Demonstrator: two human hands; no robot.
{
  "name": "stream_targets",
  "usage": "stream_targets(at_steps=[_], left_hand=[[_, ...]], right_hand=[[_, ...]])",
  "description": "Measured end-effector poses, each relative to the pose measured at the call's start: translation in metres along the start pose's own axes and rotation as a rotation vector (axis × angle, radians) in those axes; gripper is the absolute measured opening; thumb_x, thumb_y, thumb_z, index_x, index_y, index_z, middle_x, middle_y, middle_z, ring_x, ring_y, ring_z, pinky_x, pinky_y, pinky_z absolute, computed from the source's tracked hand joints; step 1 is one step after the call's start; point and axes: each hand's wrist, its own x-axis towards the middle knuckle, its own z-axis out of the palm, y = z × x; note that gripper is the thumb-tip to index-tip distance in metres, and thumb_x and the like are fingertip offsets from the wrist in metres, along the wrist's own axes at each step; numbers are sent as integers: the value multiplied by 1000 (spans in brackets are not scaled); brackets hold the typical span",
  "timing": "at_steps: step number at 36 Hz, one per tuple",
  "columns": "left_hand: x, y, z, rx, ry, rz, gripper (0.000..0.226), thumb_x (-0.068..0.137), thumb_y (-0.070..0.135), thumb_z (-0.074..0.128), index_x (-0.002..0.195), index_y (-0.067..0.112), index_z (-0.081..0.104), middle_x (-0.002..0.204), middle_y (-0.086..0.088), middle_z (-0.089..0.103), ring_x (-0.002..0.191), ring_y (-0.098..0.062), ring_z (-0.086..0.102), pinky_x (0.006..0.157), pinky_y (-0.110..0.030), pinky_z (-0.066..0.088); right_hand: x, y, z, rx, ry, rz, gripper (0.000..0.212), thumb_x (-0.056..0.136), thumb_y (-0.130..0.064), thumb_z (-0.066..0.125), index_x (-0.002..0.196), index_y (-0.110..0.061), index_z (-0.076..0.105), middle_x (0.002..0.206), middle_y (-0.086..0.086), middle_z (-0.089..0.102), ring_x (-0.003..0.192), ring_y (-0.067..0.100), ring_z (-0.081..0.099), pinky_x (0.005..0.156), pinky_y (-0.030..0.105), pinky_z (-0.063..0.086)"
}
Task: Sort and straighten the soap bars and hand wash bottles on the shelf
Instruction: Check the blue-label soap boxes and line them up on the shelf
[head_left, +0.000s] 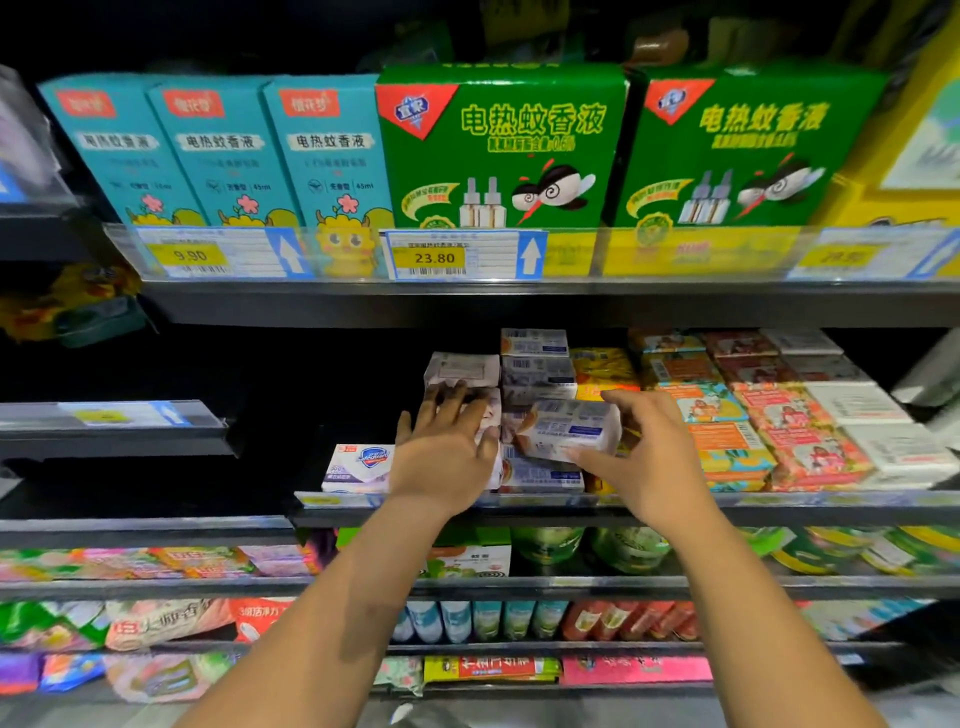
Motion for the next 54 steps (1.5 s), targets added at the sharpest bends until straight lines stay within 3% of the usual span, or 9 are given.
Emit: stream_targets(at_steps=[9, 15, 25, 31, 36, 38, 43, 51, 54], left_hand=[[-1, 0, -8, -92, 162, 107, 54, 94, 49, 35, 138, 24, 56, 144, -2, 53, 133, -33, 47, 112, -58, 34], [-41, 2, -34, -591, 32, 487, 69, 87, 28, 69, 148, 32, 39, 151, 22, 34, 144, -3, 27, 116, -13, 19], [-68, 35, -53, -1460, 0, 23, 32, 89, 13, 64, 119, 22, 57, 102, 0, 71, 96, -18, 70, 77, -27, 58], [-77, 32, -56, -1401, -116, 47, 42, 93, 15, 63, 131, 31, 54, 128, 1, 59, 98, -13, 70, 71, -26, 57], [-79, 13, -49, -1173, -277, 296, 68, 81, 12, 81, 134, 43, 53, 150, 6, 36, 133, -11, 49, 97, -27, 52], [-77, 7, -48, -959, -159, 368, 60, 84, 13, 79, 126, 47, 55, 153, 16, 26, 141, -7, 37, 103, -27, 48], [-73, 3, -53, -964, 52, 305, 42, 78, 42, 76, 117, 43, 60, 140, 23, 47, 134, -9, 47, 105, -24, 44], [-77, 20, -60, -1309, -6, 127, 45, 88, 31, 69, 130, 37, 54, 123, 2, 62, 86, -14, 65, 70, -25, 56], [-76, 13, -57, -1271, -94, 279, 54, 79, 45, 80, 126, 26, 61, 143, 11, 44, 120, -10, 58, 84, -24, 54]], right_hand=[[-19, -5, -7, 506, -28, 197, 65, 63, -43, 83, 120, -18, 64, 94, -4, 52, 81, 10, 54, 74, 23, 44], [-31, -15, -3, 986, -129, 464, 35, 69, -29, 82, 92, -6, 67, 95, 15, 74, 88, 28, 71, 79, 41, 58], [-54, -27, -5, 906, -326, 379, 54, 73, -49, 80, 115, -16, 69, 109, 4, 76, 106, 24, 71, 98, 46, 54], [-58, -29, -5, 965, -195, 381, 34, 95, -13, 65, 126, -25, 58, 112, 8, 70, 85, 21, 72, 58, 35, 54], [-60, -29, -6, 1086, -247, 377, 17, 99, -11, 56, 110, -22, 63, 107, 12, 68, 75, 22, 69, 45, 25, 46], [-61, -29, -7, 1157, -325, 377, 13, 93, -18, 64, 106, -17, 64, 105, 13, 70, 74, 22, 69, 46, 24, 48], [-62, -22, -6, 1148, -545, 258, 96, 50, -41, 98, 132, -17, 53, 117, 8, 70, 89, 27, 70, 69, 31, 57], [-58, -32, -7, 957, -300, 266, 49, 79, -23, 76, 124, -23, 58, 121, 8, 67, 105, 26, 69, 90, 42, 58], [-57, -31, -8, 990, -244, 274, 34, 93, -14, 66, 119, -36, 60, 120, 5, 65, 101, 27, 70, 77, 42, 59]])
